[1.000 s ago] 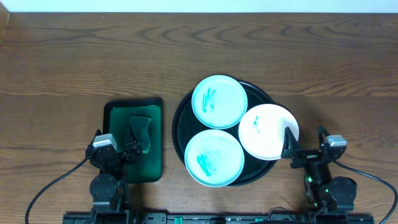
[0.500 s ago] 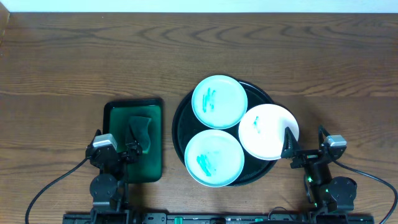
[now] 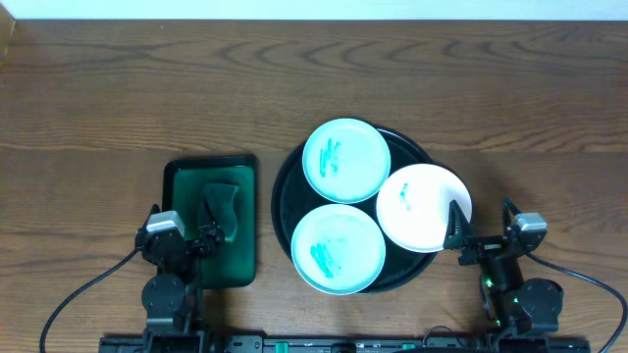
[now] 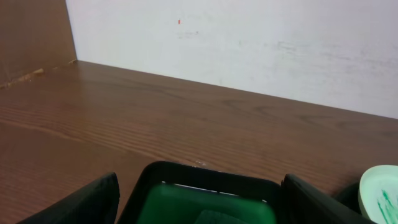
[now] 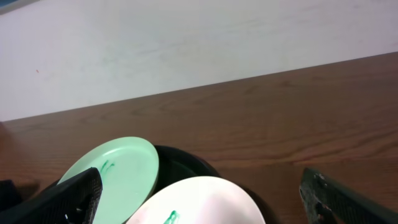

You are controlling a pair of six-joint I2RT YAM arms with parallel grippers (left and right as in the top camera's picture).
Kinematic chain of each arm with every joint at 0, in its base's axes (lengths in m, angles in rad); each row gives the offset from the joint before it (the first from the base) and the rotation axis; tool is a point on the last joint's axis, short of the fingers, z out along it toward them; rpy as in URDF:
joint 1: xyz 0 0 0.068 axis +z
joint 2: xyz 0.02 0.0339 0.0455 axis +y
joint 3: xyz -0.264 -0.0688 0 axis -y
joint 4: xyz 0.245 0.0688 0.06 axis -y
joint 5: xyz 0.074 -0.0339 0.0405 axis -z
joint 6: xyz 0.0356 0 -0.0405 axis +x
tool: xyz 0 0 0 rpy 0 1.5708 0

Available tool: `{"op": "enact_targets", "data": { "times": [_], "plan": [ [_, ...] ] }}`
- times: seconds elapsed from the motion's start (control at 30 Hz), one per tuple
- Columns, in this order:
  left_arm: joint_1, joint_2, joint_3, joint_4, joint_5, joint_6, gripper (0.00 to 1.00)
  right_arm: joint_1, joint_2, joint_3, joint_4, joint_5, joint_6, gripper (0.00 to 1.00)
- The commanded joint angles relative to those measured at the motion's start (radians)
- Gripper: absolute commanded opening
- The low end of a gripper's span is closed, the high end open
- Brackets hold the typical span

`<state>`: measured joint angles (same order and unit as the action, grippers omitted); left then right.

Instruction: Clean dirty plates on tray and stack at the side

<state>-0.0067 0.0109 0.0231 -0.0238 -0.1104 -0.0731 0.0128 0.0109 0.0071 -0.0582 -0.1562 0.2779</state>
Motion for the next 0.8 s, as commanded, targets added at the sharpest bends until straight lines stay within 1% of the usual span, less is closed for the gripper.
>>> {"op": "enact_targets", "data": {
  "times": [0.0,0.23,0.4,0.5,0.57,0.67,0.77],
  "plan": [
    [0.005,-0.007,-0.019,-0.040,-0.002,0.016,0.83,0.002,-0.005,-0.002,-0.003,0.002,-0.002,0.99],
    [0.004,-0.007,-0.018,-0.024,0.005,0.008,0.83,0.002,-0.005,-0.002,-0.003,0.002,-0.002,0.99],
    [0.003,-0.007,0.002,0.002,0.210,0.002,0.83,0.002,-0.005,-0.002,-0.003,0.002,-0.002,0.99],
    [0.003,-0.007,0.034,0.045,0.238,-0.092,0.83,0.002,-0.005,-0.002,-0.003,0.002,-0.002,0.99],
    [0.003,-0.005,0.061,0.064,0.238,-0.129,0.83,0.002,-0.005,-0.002,-0.003,0.002,-0.002,0.99],
    [0.003,0.031,0.130,0.056,0.239,-0.144,0.83,0.002,-0.005,-0.002,-0.003,0.002,-0.002,0.99],
    [0.003,0.124,0.218,0.013,0.261,-0.151,0.83,0.002,-0.005,-0.002,-0.003,0.002,-0.002,0.99]
  ]
}}
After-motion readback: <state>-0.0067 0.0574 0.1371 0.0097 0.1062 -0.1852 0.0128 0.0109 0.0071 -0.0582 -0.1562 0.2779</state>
